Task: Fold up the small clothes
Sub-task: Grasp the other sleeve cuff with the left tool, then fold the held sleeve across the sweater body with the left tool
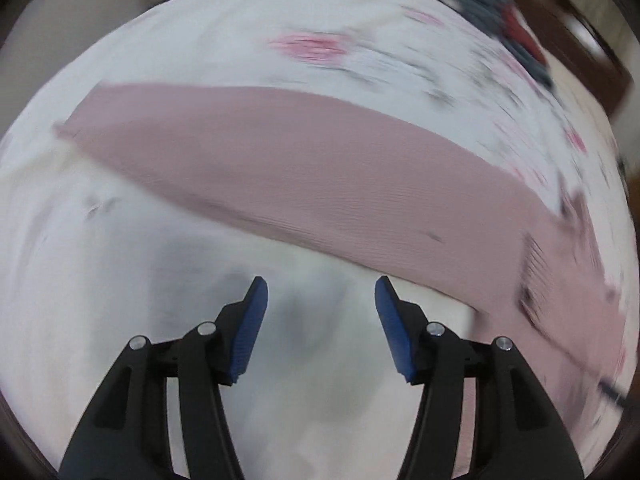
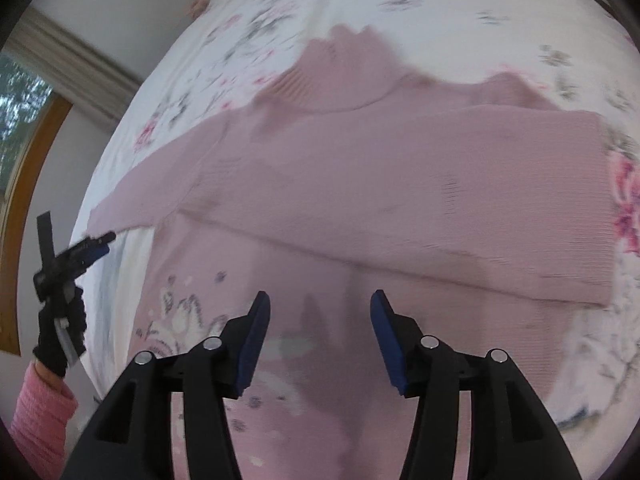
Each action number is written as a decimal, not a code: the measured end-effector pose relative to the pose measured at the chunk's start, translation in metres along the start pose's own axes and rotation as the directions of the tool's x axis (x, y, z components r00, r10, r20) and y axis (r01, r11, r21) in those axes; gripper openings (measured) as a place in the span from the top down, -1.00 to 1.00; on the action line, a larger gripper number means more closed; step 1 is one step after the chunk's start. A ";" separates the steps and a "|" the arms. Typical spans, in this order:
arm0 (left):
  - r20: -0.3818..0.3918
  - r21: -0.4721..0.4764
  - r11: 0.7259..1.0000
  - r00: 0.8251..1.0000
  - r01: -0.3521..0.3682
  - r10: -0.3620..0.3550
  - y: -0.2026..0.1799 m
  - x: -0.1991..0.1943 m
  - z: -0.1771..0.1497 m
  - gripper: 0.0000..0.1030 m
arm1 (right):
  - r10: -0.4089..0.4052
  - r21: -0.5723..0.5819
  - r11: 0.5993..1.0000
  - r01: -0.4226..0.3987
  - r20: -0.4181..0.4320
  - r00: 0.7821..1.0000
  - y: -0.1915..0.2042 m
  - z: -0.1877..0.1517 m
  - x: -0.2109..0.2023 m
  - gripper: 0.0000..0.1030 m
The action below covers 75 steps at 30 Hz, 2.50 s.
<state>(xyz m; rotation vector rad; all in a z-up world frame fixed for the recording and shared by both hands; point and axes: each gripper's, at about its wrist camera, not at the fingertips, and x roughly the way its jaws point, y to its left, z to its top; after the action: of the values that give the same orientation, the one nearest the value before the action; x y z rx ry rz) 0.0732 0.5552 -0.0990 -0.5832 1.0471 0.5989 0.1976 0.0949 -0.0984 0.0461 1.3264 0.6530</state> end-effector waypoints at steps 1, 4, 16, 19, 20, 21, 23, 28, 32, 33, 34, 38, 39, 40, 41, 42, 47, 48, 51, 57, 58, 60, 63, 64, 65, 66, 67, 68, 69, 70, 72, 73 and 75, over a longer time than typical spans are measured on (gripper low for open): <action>0.011 -0.053 0.998 1.000 0.018 -0.018 0.018 0.002 0.006 -0.08 | 0.002 -0.010 1.000 -0.002 -0.006 1.000 0.005 -0.002 0.004 -0.02; 0.026 -0.170 0.984 0.998 0.054 -0.050 0.055 0.011 0.020 -0.08 | -0.004 -0.044 0.999 0.003 -0.029 1.000 0.021 -0.007 0.017 -0.02; 0.146 -0.404 0.897 0.981 0.180 -0.131 0.128 0.034 0.066 -0.08 | -0.056 -0.055 0.997 0.052 -0.079 0.995 0.020 -0.012 0.047 -0.02; 0.172 -0.422 0.886 0.976 0.193 -0.131 0.133 0.035 0.074 -0.02 | -0.066 -0.062 0.996 0.061 -0.082 0.994 0.019 -0.013 0.051 -0.02; 0.175 -0.418 0.888 0.976 0.191 -0.127 0.134 0.034 0.075 0.04 | -0.069 -0.068 0.996 0.064 -0.081 0.994 0.019 -0.013 0.052 -0.02; 0.175 -0.408 0.895 0.978 0.180 -0.116 0.134 0.033 0.077 0.11 | -0.071 -0.071 0.995 0.066 -0.081 0.994 0.019 -0.013 0.052 -0.02; 0.175 -0.399 0.901 0.979 0.171 -0.109 0.139 0.032 0.080 0.26 | -0.072 -0.072 0.995 0.066 -0.082 0.994 0.018 -0.013 0.053 -0.03; 0.173 -0.400 0.904 0.981 0.152 -0.088 0.148 0.028 0.082 0.61 | -0.072 -0.071 0.995 0.067 -0.082 0.994 0.019 -0.013 0.052 -0.03; 0.203 -0.350 0.926 0.977 0.139 -0.070 0.136 0.013 0.083 0.77 | -0.068 -0.064 0.996 0.063 -0.082 0.994 0.018 -0.015 0.048 -0.03; 0.216 -0.332 0.933 0.974 0.142 -0.071 0.130 0.008 0.084 0.79 | -0.067 -0.063 0.996 0.062 -0.081 0.994 0.018 -0.016 0.046 -0.03; 0.227 -0.319 0.936 0.971 0.151 -0.079 0.126 0.004 0.083 0.82 | -0.066 -0.062 0.996 0.061 -0.078 0.995 0.017 -0.016 0.044 -0.03; 0.264 -0.249 0.947 0.955 0.201 -0.133 0.096 -0.016 0.077 0.88 | -0.061 -0.058 0.997 0.057 -0.064 0.996 0.012 -0.019 0.034 -0.02; 0.275 -0.220 0.952 0.950 0.215 -0.151 0.085 -0.022 0.074 0.88 | -0.054 -0.054 0.997 0.051 -0.059 0.997 0.009 -0.020 0.030 -0.03; 0.279 -0.197 0.955 0.947 0.222 -0.162 0.076 -0.025 0.071 0.88 | -0.052 -0.052 0.997 0.049 -0.057 0.997 0.009 -0.020 0.028 -0.03; 0.285 -0.162 0.959 0.941 0.233 -0.181 0.063 -0.031 0.068 0.88 | -0.050 -0.050 0.998 0.047 -0.054 0.997 0.007 -0.021 0.026 -0.03; 0.288 -0.140 0.960 0.938 0.242 -0.194 0.053 -0.034 0.064 0.88 | -0.047 -0.047 0.998 0.045 -0.049 0.998 0.004 -0.022 0.022 -0.03; 0.269 -0.020 0.943 0.911 0.331 -0.314 -0.016 -0.045 0.044 0.88 | -0.040 -0.028 0.999 0.039 -0.036 0.999 -0.007 -0.025 0.011 -0.03; 0.261 -0.005 0.938 0.906 0.346 -0.332 -0.026 -0.044 0.042 0.88 | -0.039 -0.023 0.999 0.039 -0.032 0.999 -0.010 -0.025 0.009 -0.03; 0.230 0.060 0.919 0.891 0.389 -0.392 -0.070 -0.042 0.028 0.88 | -0.037 -0.007 0.999 0.037 -0.020 0.999 -0.019 -0.026 0.001 -0.03; 0.171 0.109 0.865 0.848 0.489 -0.501 -0.149 -0.027 0.003 0.88 | -0.043 0.012 0.999 0.043 -0.002 0.999 -0.038 -0.028 -0.010 -0.03; 0.154 0.114 0.855 0.841 0.506 -0.518 -0.166 -0.022 -0.004 0.88 | -0.044 0.016 0.999 0.044 0.000 0.999 -0.040 -0.028 -0.010 -0.03; 0.130 0.119 0.843 0.833 0.525 -0.537 -0.184 -0.014 -0.012 0.89 | -0.043 0.022 0.999 0.043 0.001 0.999 -0.044 -0.029 -0.011 -0.03; 0.062 0.135 0.836 0.837 0.532 -0.543 -0.215 0.007 -0.034 0.88 | -0.045 0.027 0.999 0.046 -0.003 0.999 -0.052 -0.031 -0.011 -0.03; 0.046 0.141 0.839 0.843 0.525 -0.535 -0.220 0.014 -0.040 0.88 | -0.044 0.030 0.999 0.044 -0.004 0.999 -0.052 -0.032 -0.011 -0.03; 0.029 0.143 0.843 0.849 0.518 -0.527 -0.223 0.021 -0.045 0.88 | -0.040 0.035 0.999 0.041 -0.006 0.999 -0.054 -0.033 -0.011 -0.03; 0.003 0.142 0.848 0.857 0.510 -0.516 -0.226 0.032 -0.053 0.88 | -0.040 0.036 0.999 0.040 -0.007 0.999 -0.055 -0.033 -0.010 -0.03; -0.012 0.142 0.852 0.862 0.504 -0.507 -0.226 0.040 -0.057 0.88 | -0.039 0.038 0.998 0.040 -0.009 0.999 -0.055 -0.034 -0.009 -0.03; -0.024 0.141 0.858 0.868 0.493 -0.495 -0.224 0.047 -0.061 0.88 | -0.039 0.040 0.998 0.039 -0.010 0.999 -0.056 -0.034 -0.009 -0.03; -0.039 0.132 0.862 0.871 0.490 -0.489 -0.222 0.054 -0.065 0.88 | -0.038 0.041 0.998 0.039 -0.013 0.999 -0.057 -0.034 -0.008 -0.03; -0.056 0.122 0.865 0.874 0.487 -0.484 -0.219 0.062 -0.067 0.88 | -0.039 0.042 0.998 0.039 -0.014 0.999 -0.057 -0.034 -0.007 -0.03; -0.081 0.097 0.873 0.878 0.478 -0.472 -0.212 0.073 -0.071 0.87 | -0.044 0.039 0.998 0.045 -0.017 0.999 -0.055 -0.032 -0.005 -0.04; -0.100 0.078 0.867 0.869 0.492 -0.484 -0.206 0.079 -0.073 0.86 | -0.046 0.037 0.998 0.047 -0.018 0.999 -0.054 -0.032 -0.005 -0.05; -0.110 0.058 0.856 0.856 0.514 -0.506 -0.197 0.076 -0.075 0.84 | -0.050 0.031 0.998 0.051 -0.022 0.999 -0.050 -0.029 -0.004 -0.08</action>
<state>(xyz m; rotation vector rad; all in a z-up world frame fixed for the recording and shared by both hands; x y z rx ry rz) 0.1932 0.3787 -0.1660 -0.7842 0.9435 0.0567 0.1915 0.0422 -0.1227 0.0313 1.3543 0.5913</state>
